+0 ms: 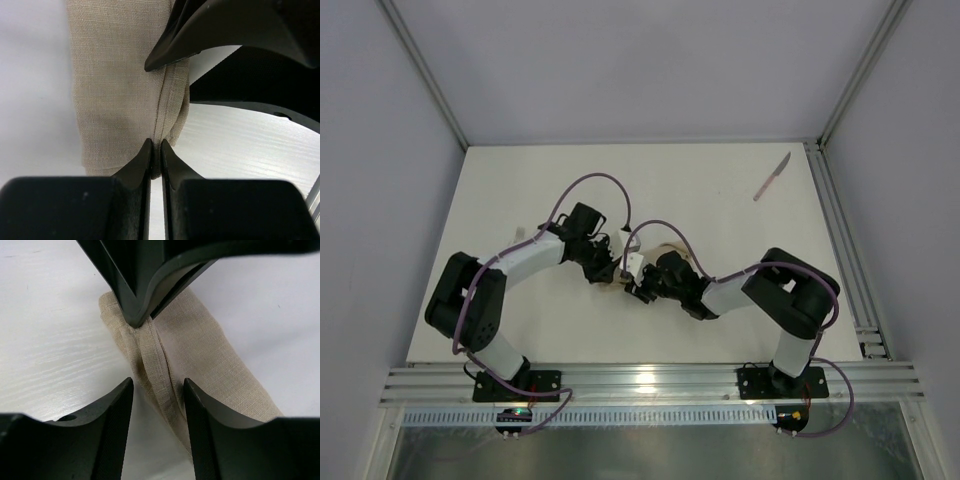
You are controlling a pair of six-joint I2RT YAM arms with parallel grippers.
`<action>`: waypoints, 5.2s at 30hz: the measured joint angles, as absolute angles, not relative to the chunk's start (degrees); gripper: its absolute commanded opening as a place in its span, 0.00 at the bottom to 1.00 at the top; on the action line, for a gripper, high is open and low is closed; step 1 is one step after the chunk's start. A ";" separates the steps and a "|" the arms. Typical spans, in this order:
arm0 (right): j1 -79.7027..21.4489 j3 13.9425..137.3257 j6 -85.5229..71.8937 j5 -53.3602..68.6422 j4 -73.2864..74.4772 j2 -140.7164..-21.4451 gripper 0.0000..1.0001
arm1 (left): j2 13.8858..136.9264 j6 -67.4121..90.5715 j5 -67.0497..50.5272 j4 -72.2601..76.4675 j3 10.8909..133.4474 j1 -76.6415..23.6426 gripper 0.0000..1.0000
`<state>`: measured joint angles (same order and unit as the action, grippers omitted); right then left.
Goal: Fold the napkin into a case and place the utensils inside
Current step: Fold the 2/3-rectangle-folded napkin at the center of the board.
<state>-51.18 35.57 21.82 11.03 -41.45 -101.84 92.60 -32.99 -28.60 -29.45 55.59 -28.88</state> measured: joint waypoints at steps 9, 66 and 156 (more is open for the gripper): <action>-51.27 36.01 21.69 10.41 -41.01 -102.52 0.43 | 92.60 -32.97 -28.62 -29.52 55.72 -28.71 0.05; -51.86 36.07 21.43 6.68 -45.63 -102.43 0.04 | 93.03 -54.59 -38.09 -25.15 55.20 -20.82 0.57; -46.00 28.14 9.47 13.67 -51.33 -90.87 0.59 | 101.34 -46.17 -22.87 -14.20 58.46 -28.12 0.00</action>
<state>-46.00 28.14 9.47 13.67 -51.33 -90.87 101.34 -46.17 -22.87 -14.20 58.46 -28.12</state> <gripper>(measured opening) 0.571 0.027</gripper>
